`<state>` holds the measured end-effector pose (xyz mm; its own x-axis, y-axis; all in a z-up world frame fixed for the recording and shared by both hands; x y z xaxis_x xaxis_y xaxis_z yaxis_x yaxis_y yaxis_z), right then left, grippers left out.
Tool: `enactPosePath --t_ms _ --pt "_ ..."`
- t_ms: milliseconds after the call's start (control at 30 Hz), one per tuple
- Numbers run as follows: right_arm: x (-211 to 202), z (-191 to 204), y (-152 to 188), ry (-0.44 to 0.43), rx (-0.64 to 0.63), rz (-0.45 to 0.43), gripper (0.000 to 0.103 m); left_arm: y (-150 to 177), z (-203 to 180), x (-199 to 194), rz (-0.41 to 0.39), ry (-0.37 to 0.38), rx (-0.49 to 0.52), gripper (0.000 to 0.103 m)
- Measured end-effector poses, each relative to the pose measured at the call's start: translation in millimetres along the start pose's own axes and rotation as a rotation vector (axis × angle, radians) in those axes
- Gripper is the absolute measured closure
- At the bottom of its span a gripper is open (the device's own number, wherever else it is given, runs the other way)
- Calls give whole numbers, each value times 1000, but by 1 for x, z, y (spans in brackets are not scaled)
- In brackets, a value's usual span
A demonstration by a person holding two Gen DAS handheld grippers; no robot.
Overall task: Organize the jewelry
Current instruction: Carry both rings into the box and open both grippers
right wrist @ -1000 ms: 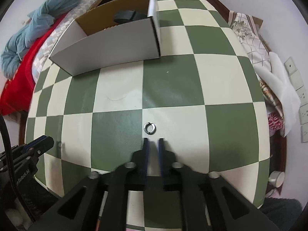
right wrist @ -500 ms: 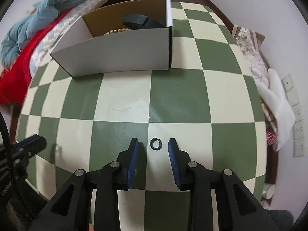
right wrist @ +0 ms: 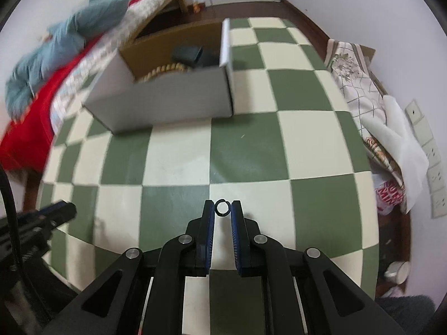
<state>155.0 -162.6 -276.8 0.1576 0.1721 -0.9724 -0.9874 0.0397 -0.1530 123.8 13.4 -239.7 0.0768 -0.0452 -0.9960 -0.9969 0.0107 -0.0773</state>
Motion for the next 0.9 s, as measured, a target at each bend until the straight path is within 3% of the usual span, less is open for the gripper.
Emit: enactPosePath --t_ms 267,533,700,900 --pt "-46 -15 -17 -78 44 -71 91 -30 -14 -39 -60 59 22 93" --pt "-80 8 -88 -103 -12 -141 91 -111 -32 -64 -87 92 66 93" --pt "-58 24 -132 -118 -44 -76 91 -150 -30 -50 -41 115 62 93" --pt "-31 26 -153 -161 -29 14 90 -174 -23 -37 10 138 28 90"
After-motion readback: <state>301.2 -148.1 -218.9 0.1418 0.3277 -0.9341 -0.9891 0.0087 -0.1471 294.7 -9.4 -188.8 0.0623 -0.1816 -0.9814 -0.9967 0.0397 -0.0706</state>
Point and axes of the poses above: each gripper's, at about its wrist camera, not at the fingertips, and x roughly the way its jaws point, z to its left, y to its underside, the point moved 3 cm from there along x, roughly the way its jaws point, and after that the axes turned 13 degrees about z, right-handed, at the moved point
